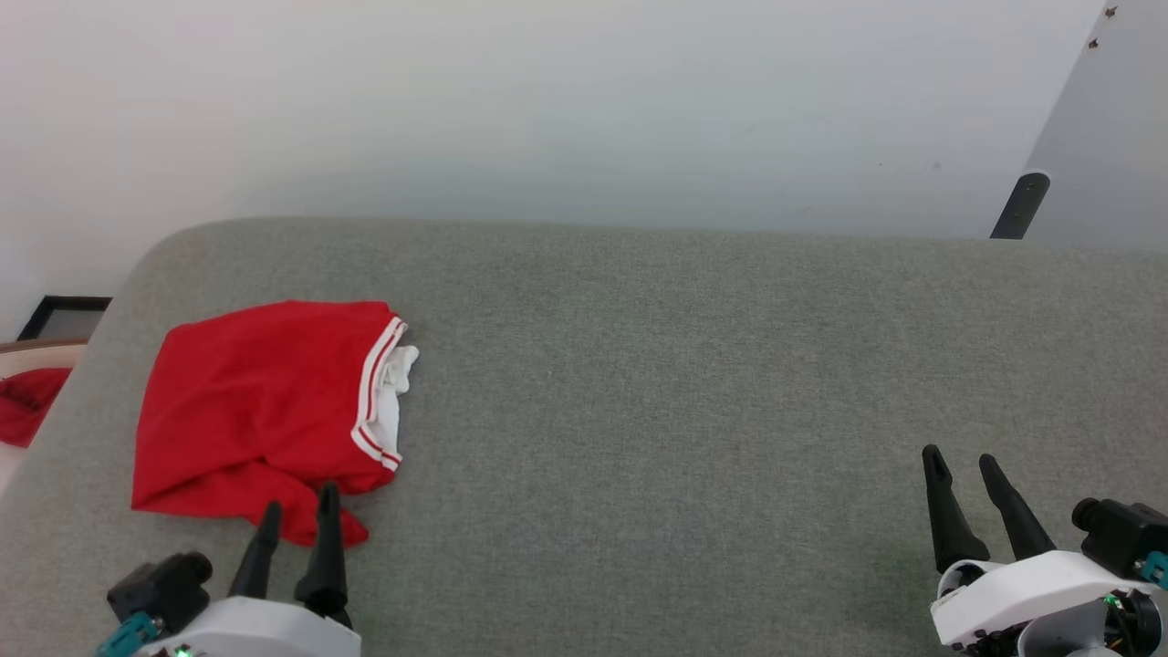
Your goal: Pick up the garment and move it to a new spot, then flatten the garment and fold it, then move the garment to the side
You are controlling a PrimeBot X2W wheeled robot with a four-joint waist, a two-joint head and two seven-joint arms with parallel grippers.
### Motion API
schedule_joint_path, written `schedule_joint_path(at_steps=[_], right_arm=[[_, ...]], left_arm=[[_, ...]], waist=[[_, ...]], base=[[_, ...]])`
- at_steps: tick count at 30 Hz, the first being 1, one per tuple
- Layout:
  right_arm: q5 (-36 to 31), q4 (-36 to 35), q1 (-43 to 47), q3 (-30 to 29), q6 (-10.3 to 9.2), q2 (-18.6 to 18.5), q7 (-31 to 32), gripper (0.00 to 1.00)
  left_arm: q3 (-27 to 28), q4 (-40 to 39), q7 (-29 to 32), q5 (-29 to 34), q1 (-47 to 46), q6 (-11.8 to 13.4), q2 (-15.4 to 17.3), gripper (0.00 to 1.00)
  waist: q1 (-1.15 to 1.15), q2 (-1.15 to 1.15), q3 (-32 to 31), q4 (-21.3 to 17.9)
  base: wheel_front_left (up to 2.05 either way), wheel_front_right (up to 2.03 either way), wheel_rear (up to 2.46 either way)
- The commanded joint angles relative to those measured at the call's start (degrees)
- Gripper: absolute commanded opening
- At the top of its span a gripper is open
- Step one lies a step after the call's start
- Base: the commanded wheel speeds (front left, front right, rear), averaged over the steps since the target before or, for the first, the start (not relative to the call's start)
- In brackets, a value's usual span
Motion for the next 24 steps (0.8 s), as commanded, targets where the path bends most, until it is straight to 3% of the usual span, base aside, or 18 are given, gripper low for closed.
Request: schedule_joint_path(at_steps=[1,24], right_arm=[[-1.9,-0.2,-1.4,0.1,0.03,-0.2,-0.6,1.0],[-14.6,0.0,-0.1,-1.4,0.04,1.1,-3.9,1.0]], left_arm=[[0.3,-0.5,-0.5,2.0,0.2,-0.3,0.4,1.0],[-0.4,0.6,-3.6,15.8,2.0,-1.7,0.1,1.0]], waist=[[0.0,0.0,0.0,0.0],[0.0,0.0,-0.2,0.0]], base=[[0.0,0.0,0.0],[0.0,0.0,0.0]])
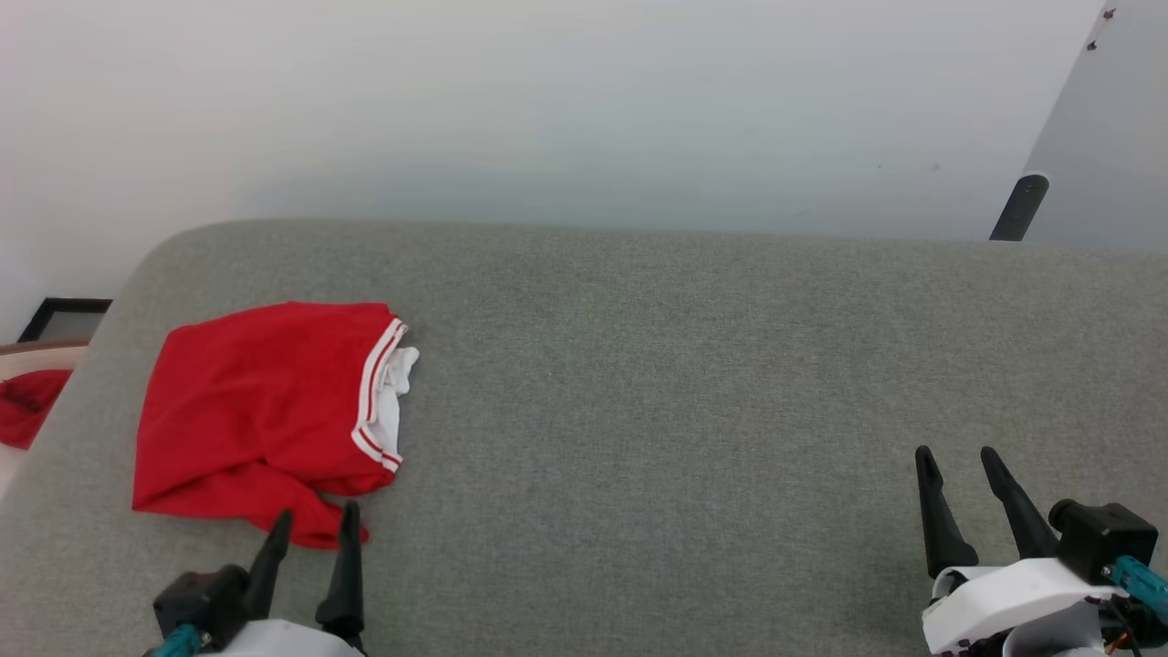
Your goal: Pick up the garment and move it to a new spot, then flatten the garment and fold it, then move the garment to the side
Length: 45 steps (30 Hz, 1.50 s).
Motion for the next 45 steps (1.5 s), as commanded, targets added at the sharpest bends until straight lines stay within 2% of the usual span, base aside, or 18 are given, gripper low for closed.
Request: schedule_joint_path(at_steps=[1,11,32,45], right_arm=[[-1.4,-0.5,0.3,-0.4,0.03,0.0,-0.6,1.0],[-4.5,-2.0,3.0,-2.6,0.03,1.0,-1.9,1.0],[-10.9,-2.1,2.8,-2.3,0.04,0.9,-4.1,1.0],[-9.5,-2.4,3.5,-3.0,0.04,1.3,-4.1,1.0]], left_arm=[[0.0,-0.2,-0.4,1.8,0.5,-0.3,0.2,1.0],[-0.6,-0.1,-1.7,6.2,0.6,-0.5,-0.1,1.0],[-1.1,0.9,-3.8,12.1,0.0,-0.8,0.6,1.0],[-2.0,1.5,-3.7,10.6,-0.3,-0.8,1.2,1.0]], waist=[[0.0,0.0,0.0,0.0],[0.0,0.0,-0.3,0.5],[0.0,0.0,-0.2,0.2],[0.0,0.0,-0.1,0.4]], base=[[0.0,0.0,0.0],[0.0,0.0,0.0],[0.0,0.0,0.0],[0.0,0.0,0.0]])
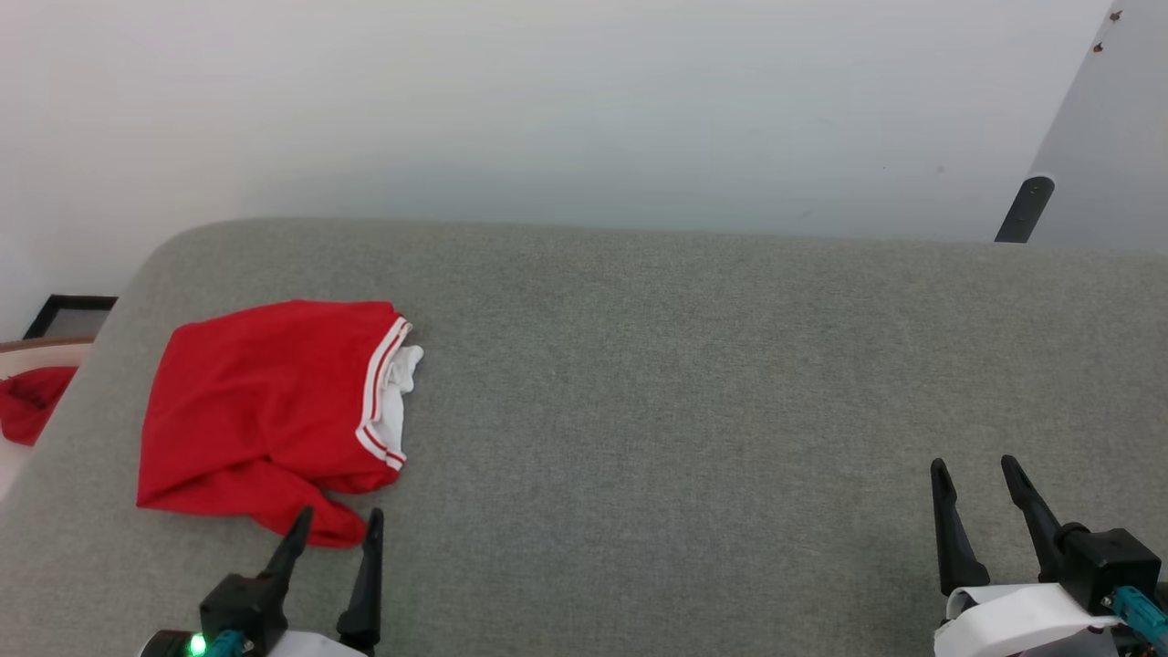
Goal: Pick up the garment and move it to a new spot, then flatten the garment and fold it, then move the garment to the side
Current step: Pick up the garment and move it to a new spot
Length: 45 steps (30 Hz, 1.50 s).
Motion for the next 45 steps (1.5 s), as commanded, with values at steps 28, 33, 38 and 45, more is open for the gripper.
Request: schedule_joint_path(at_steps=[28,33,38,45], right_arm=[[2.6,2.4,-1.4,12.5,0.03,1.1,-0.3,1.0],[3.6,5.5,-6.5,18.4,0.03,0.7,-0.2,1.0],[5.9,9.0,-11.9,24.4,0.03,0.1,-0.2,1.0],[8.7,10.0,-13.3,26.1,0.03,-1.1,-0.2,1.0]], left_arm=[[1.9,3.1,0.0,-2.7,1.0,-0.2,-0.6,1.0],[5.8,-1.5,0.0,-3.4,3.9,1.0,-2.6,1.0],[9.2,-6.2,0.0,-4.1,7.1,1.9,-4.5,1.0],[9.1,-8.2,0.0,-3.8,9.1,1.8,-5.5,1.0]], waist=[[0.0,0.0,-1.6,29.2],[0.0,0.0,0.7,30.9],[0.0,0.0,2.1,31.8],[0.0,0.0,1.8,31.4]], base=[[0.0,0.0,0.0],[0.0,0.0,0.0],[-0.07,-0.07,-0.07],[-0.11,-0.11,-0.11]])
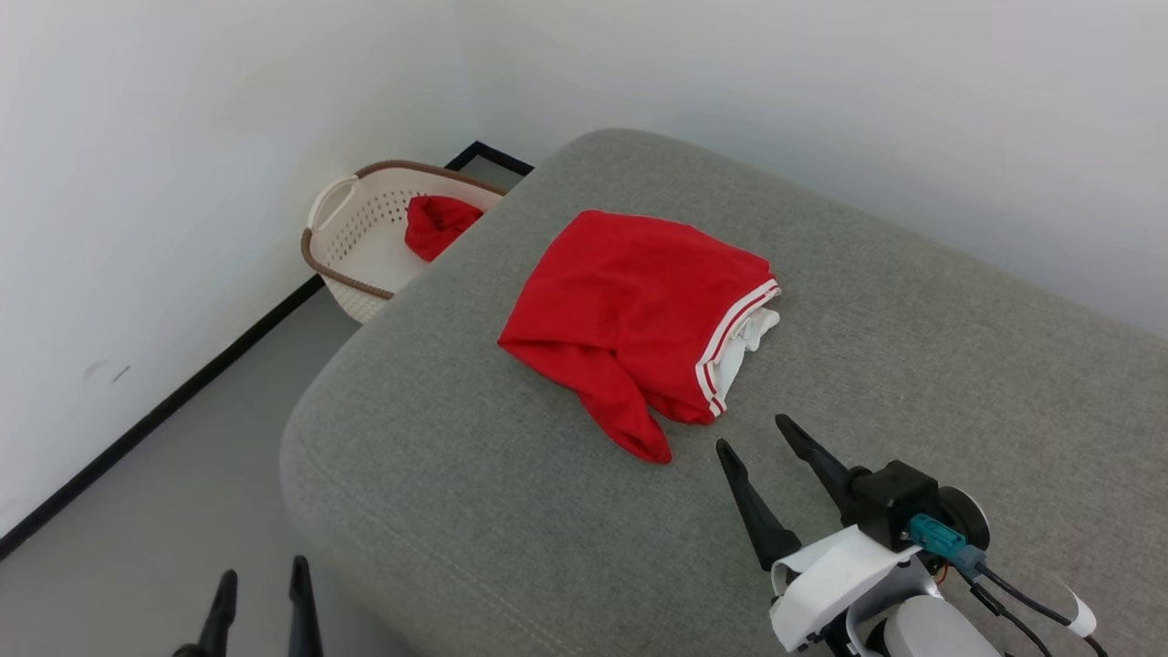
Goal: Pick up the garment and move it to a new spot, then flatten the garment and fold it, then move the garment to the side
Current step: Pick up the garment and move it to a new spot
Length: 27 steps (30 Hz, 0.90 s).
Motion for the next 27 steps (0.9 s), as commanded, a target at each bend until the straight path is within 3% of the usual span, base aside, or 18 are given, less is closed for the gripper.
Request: schedule_joint_path(at_steps=[1,4,10,21,27], right_arm=[[0.5,-0.2,0.3,0.1,0.0,-0.2,0.0,1.0],[0.4,-0.6,2.3,-1.7,-0.01,-0.4,0.0,1.0],[-1.4,-2.9,8.1,-7.5,-0.01,0.1,0.0,1.0],[-4.4,-7.2,6.5,-8.0,-0.01,0.4,0.0,1.0],[-4.5,-8.5,3.5,-7.6,-0.01,0.4,0.0,1.0]], left_arm=[[-0.3,0.1,0.0,0.0,0.3,-0.1,-0.1,1.0],[-1.4,1.4,0.0,0.6,-1.0,-0.7,-0.1,1.0],[-8.3,7.6,0.6,1.7,-9.4,-1.9,4.5,1.0],[-22.2,21.5,1.8,-6.2,-34.7,-2.0,17.8,1.0],[-28.7,31.6,6.2,-18.3,-48.2,-2.0,23.2,1.0]], waist=[[0.0,0.0,-0.3,-0.2],[0.0,0.0,-1.0,-0.7],[0.0,0.0,-2.6,-2.9],[0.0,0.0,6.1,-19.2],[0.0,0.0,11.5,-26.6]], base=[[0.0,0.0,0.0],[0.0,0.0,0.0],[0.0,0.0,0.0],[0.0,0.0,0.0],[0.0,0.0,0.0]])
